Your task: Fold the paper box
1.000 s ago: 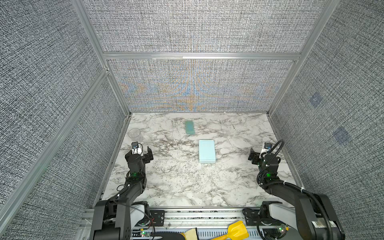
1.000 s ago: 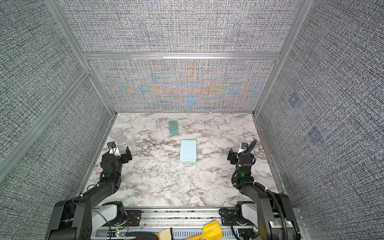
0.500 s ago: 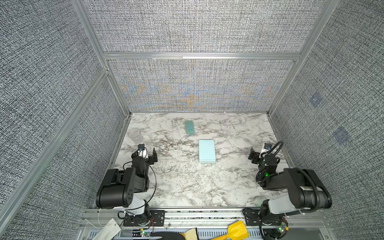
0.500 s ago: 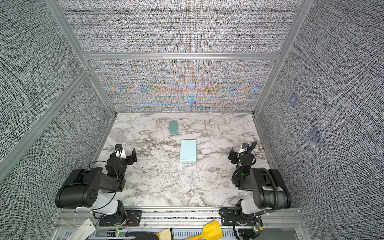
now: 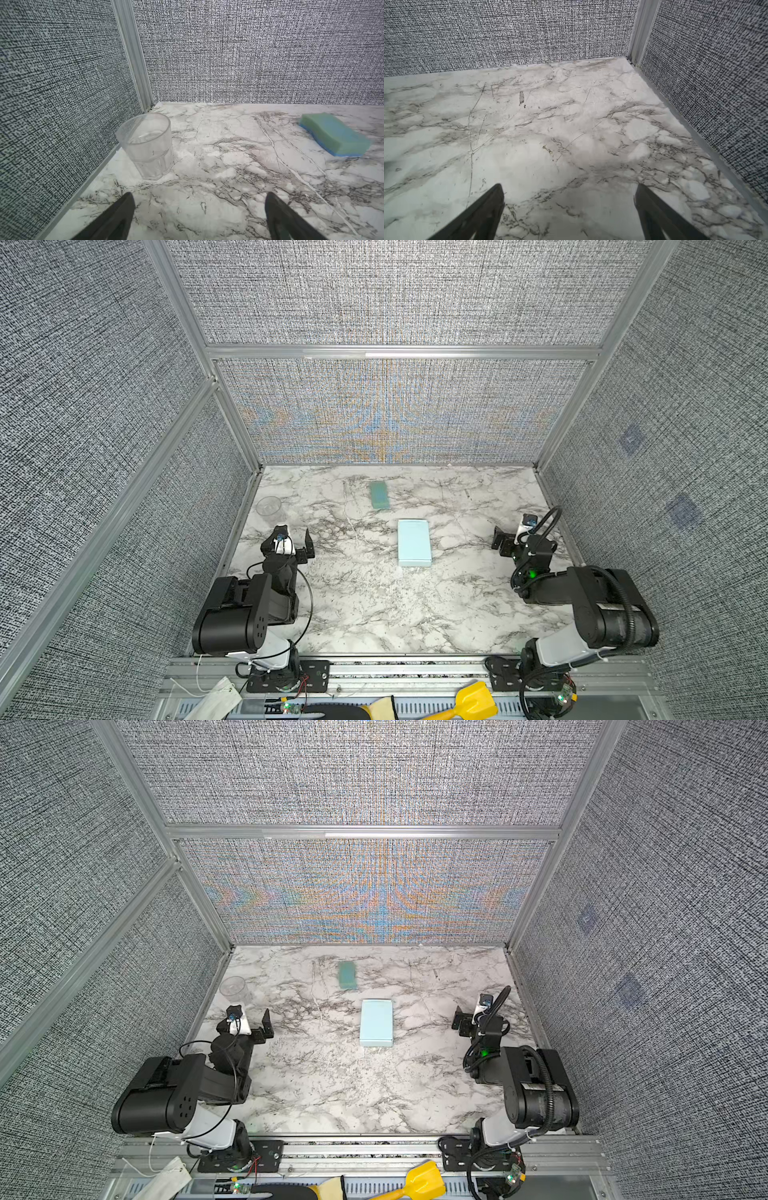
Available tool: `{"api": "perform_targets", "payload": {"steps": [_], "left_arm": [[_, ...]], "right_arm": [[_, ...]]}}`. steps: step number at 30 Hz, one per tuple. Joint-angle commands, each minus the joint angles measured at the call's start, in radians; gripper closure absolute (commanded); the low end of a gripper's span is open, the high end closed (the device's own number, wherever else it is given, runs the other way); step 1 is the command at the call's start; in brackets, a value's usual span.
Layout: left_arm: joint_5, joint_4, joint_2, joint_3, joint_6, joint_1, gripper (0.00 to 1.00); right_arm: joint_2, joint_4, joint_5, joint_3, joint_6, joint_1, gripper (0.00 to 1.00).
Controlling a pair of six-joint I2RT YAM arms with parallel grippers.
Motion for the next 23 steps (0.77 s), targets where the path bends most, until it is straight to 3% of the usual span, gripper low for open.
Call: {"api": "perform_targets", "payload": {"steps": [1, 23], "left_arm": [[0.014, 0.031, 0.0, 0.004, 0.014, -0.001, 0.01], [0.027, 0.036, 0.004, 0.005, 0.014, -0.001, 0.01]], "right_arm": [[-0.003, 0.012, 0.002, 0.001, -0.015, 0.007, 0.01], [-0.001, 0.015, 0.002, 0.0, -0.012, 0.007, 0.01]]}}
